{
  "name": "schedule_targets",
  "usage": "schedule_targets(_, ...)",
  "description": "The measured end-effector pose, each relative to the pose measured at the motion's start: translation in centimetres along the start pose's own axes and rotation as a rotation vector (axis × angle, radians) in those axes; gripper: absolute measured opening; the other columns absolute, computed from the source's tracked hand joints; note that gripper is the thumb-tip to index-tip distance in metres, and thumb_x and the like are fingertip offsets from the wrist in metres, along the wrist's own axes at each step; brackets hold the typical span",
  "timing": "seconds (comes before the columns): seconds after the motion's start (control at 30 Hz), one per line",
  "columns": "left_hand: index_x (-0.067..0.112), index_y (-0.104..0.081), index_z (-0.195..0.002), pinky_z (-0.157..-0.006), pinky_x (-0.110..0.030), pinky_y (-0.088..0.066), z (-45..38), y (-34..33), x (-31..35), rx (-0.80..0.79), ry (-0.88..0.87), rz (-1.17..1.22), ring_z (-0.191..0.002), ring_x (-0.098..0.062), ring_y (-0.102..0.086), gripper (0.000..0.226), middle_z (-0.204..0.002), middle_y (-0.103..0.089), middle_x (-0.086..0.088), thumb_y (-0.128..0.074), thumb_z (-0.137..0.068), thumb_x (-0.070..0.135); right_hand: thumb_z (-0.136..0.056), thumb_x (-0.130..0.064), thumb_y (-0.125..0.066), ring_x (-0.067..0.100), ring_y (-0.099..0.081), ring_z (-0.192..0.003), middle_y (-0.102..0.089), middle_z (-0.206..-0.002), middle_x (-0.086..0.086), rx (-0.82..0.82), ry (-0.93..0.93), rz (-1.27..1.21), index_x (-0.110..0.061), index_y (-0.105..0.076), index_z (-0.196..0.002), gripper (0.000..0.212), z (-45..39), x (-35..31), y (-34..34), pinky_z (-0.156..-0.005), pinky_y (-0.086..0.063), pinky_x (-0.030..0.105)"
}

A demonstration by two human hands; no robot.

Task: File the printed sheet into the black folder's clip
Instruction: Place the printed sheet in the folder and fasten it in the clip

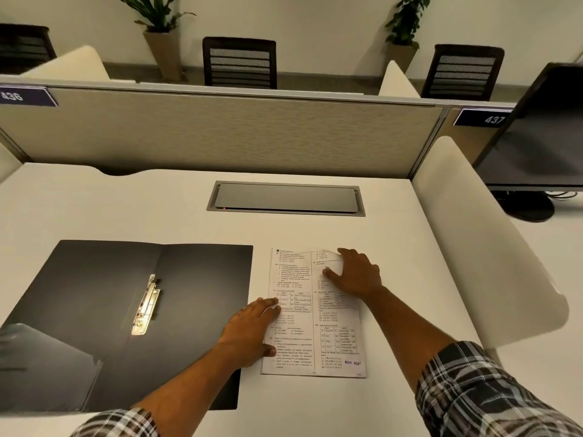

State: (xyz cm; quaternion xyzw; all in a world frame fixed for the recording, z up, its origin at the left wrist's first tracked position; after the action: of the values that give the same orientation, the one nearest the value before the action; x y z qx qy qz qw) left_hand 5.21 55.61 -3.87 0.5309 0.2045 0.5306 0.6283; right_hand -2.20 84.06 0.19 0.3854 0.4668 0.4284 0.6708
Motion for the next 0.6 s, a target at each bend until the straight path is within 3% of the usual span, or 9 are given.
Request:
schedule_targets(0.1, 0.036, -0.014, -0.153, -0.122, -0.045, -0.014, 0.1, 0.0, -0.1, 0.008, -0.004, 0.027, -0.152, -0.018, -0.009, 0.096, -0.164, -0.007, 0.016, -0.072, -0.079, 0.055, -0.090, -0.066, -0.061, 0.028, -0.051, -0.138, -0.049, -0.155, 0.001, -0.025, -0.058, -0.251, -0.026, -0.035, -0.155, 0.081, 0.6, -0.1, 0.1, -0.112, -0.043, 0.046)
schedule_targets(0.2, 0.036, -0.014, -0.154, -0.122, -0.045, -0.014, 0.2, 0.1, -0.2, 0.012, -0.011, 0.031, -0.152, -0.017, -0.009, 0.096, -0.164, -0.007, 0.016, -0.072, -0.079, 0.055, -0.090, -0.056, -0.069, 0.030, -0.047, -0.142, -0.041, -0.161, 0.002, -0.040, -0.140, -0.638, -0.029, -0.023, -0.161, 0.089, 2.9, 0.2, -1.2, -0.114, -0.040, 0.044)
schedule_targets(0.27, 0.035, -0.015, -0.154, -0.122, -0.045, -0.015, 0.1, 0.2, -0.1, 0.015, -0.016, 0.029, -0.152, -0.018, -0.010, 0.096, -0.164, -0.008, 0.015, -0.072, -0.079, 0.055, -0.090, -0.043, -0.074, 0.029, -0.046, -0.143, -0.037, -0.163, 0.001, -0.002, -0.195, -0.846, -0.031, -0.012, -0.163, 0.096, 4.9, 0.7, -2.6, -0.113, -0.040, 0.045)
schedule_targets(0.33, 0.033, -0.017, -0.154, -0.122, -0.045, -0.015, 0.2, 0.4, 0.1, 0.020, -0.022, 0.042, -0.152, -0.018, -0.011, 0.095, -0.164, -0.010, 0.014, -0.073, -0.079, 0.053, -0.092, -0.025, -0.075, 0.026, -0.057, -0.131, -0.045, -0.157, 0.003, 0.043, -0.245, -0.977, -0.029, -0.010, -0.163, 0.097, 6.5, 1.2, -3.5, -0.107, -0.049, 0.044)
schedule_targets(0.43, 0.031, -0.018, -0.153, -0.122, -0.045, -0.015, 0.4, 0.6, 0.5, 0.022, -0.018, 0.060, -0.151, -0.018, -0.012, 0.094, -0.164, -0.011, 0.012, -0.074, -0.080, 0.050, -0.095, -0.013, -0.070, 0.026, -0.066, -0.118, -0.059, -0.144, 0.008, 0.081, -0.270, -0.945, -0.016, -0.036, -0.154, 0.068, 7.6, 1.5, -4.2, -0.100, -0.056, 0.048)
schedule_targets(0.5, 0.030, -0.018, -0.154, -0.123, -0.045, -0.011, 0.5, 0.7, 0.6, 0.023, -0.016, 0.067, -0.152, -0.019, -0.011, 0.094, -0.164, -0.010, 0.011, -0.074, -0.080, 0.048, -0.097, -0.016, -0.067, 0.023, -0.070, -0.105, -0.068, -0.130, 0.007, 0.074, -0.220, -0.815, -0.013, -0.055, -0.135, 0.040, 7.9, 1.2, -4.1, -0.085, -0.061, 0.038)
schedule_targets(0.6, 0.027, -0.018, -0.152, -0.122, -0.047, -0.001, 0.5, 0.6, 0.9, 0.017, -0.008, 0.116, -0.151, -0.021, -0.010, 0.093, -0.163, -0.012, 0.008, -0.076, -0.080, 0.044, -0.097, -0.016, -0.067, 0.018, -0.070, -0.095, -0.070, -0.119, 0.003, 0.096, -0.187, -0.812, -0.015, -0.059, -0.121, 0.026, 8.3, 0.8, -3.6, -0.073, -0.059, 0.027)
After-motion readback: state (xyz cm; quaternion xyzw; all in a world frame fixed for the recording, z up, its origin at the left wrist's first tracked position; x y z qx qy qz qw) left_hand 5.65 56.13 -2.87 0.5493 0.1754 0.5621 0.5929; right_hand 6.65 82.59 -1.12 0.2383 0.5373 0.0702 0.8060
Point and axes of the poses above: each hand's wrist, its own z-axis away from the middle knuckle, its own y-axis out of the back of the hand, x = y × z, the point moved 2 cm from there along -z, towards the middle knuckle
